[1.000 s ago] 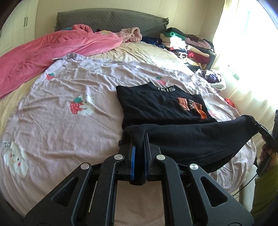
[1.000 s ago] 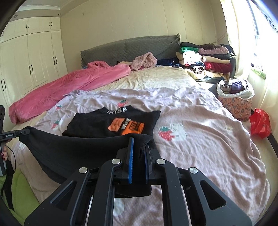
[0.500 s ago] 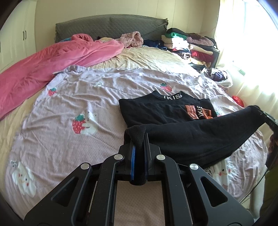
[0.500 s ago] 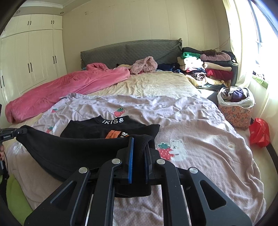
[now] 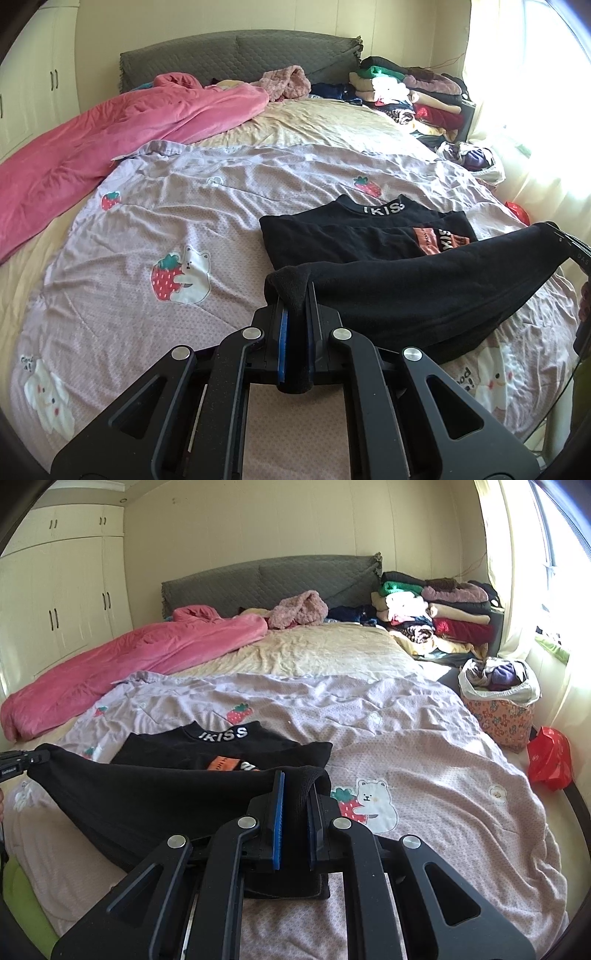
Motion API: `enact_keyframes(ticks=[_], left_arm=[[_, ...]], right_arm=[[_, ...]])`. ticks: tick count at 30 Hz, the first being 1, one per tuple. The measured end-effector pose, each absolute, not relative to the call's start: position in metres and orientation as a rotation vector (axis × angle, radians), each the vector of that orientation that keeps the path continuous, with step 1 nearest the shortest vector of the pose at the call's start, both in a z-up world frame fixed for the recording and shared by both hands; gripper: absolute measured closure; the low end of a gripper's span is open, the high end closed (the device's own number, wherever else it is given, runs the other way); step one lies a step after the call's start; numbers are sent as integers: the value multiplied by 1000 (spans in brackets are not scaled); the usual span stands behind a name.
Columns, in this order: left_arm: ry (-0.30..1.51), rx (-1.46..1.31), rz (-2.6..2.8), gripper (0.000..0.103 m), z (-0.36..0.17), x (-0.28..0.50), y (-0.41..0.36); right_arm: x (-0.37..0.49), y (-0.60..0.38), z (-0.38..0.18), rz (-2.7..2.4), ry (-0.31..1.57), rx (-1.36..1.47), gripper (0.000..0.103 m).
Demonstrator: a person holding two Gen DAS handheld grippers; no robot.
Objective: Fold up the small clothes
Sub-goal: 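Lift the hem with both tools and fold it up toward the collar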
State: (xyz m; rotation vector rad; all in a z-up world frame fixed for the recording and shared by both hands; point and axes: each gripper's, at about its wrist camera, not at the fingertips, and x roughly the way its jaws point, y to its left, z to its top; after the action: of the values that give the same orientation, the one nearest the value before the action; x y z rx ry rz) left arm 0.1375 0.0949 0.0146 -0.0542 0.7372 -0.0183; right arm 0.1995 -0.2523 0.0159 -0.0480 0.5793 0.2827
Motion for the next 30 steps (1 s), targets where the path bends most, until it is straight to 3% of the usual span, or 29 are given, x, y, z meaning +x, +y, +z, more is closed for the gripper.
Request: enact_keyframes(ticks=[25, 30], left_arm=[[824, -72, 36, 100, -32, 221, 110], [823, -68, 42, 94, -40, 219, 109]], right_arm=[[295, -225, -48, 139, 736, -95, 93], [298, -223, -57, 140, 758, -98, 91]])
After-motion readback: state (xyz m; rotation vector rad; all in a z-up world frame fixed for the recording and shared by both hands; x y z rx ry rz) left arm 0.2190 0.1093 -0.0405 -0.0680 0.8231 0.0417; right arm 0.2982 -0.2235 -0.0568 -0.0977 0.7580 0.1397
